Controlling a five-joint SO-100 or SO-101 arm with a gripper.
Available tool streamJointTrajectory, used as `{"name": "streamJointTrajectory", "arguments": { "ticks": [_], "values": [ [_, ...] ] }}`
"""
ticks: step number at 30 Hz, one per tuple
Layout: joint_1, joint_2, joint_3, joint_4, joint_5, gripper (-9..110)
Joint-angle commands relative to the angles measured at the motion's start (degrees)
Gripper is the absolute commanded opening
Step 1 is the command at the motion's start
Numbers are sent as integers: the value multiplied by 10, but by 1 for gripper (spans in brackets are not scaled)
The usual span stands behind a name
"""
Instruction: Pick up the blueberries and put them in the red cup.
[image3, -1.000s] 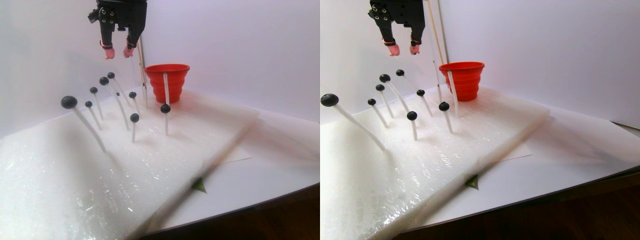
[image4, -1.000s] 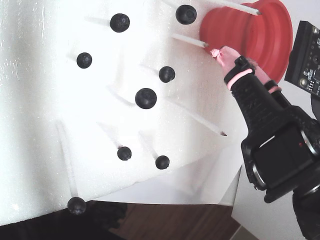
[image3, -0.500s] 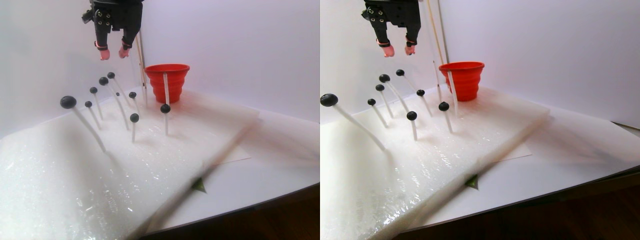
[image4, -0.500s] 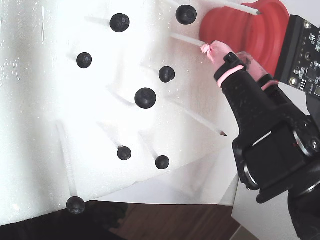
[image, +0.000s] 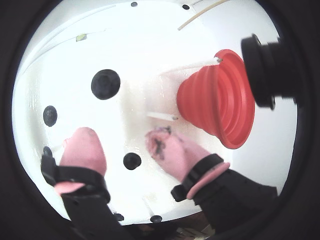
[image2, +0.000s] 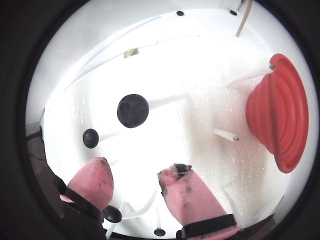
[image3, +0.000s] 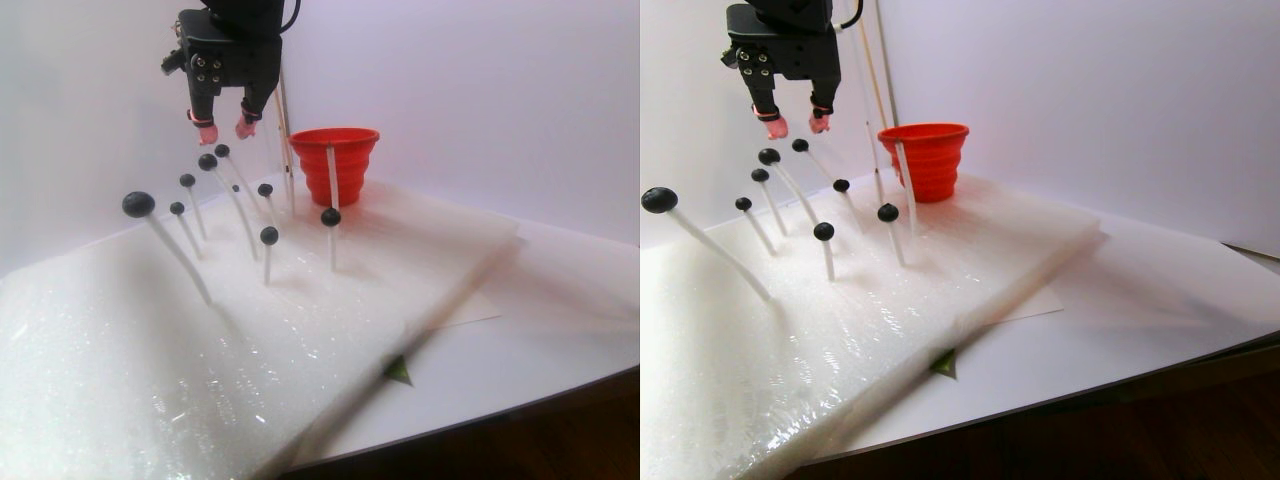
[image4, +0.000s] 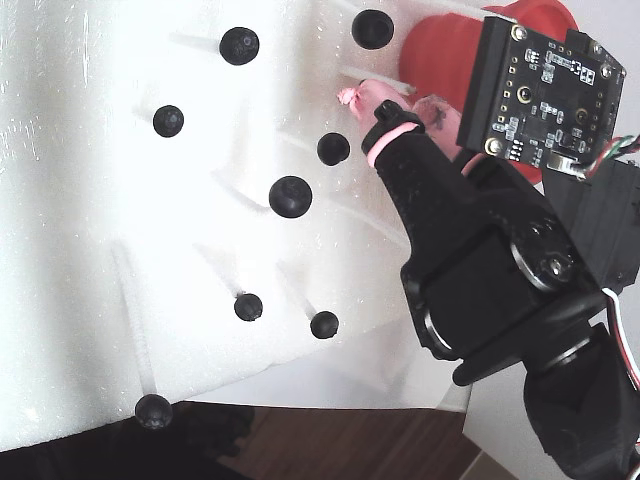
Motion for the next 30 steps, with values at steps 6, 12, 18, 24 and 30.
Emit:
{"name": "streamJointTrajectory", "arguments": {
  "ticks": [6,12,18,24,30],
  "values": [
    [-19,-25,-51,-40,-17,19],
    [-20,-47,-70,-57,-26,19],
    [-22,-69,-88,-76,-27,19],
    [-28,-86,-105,-91,-23,19],
    [-35,-97,-107,-110,-22,19]
  ]
}}
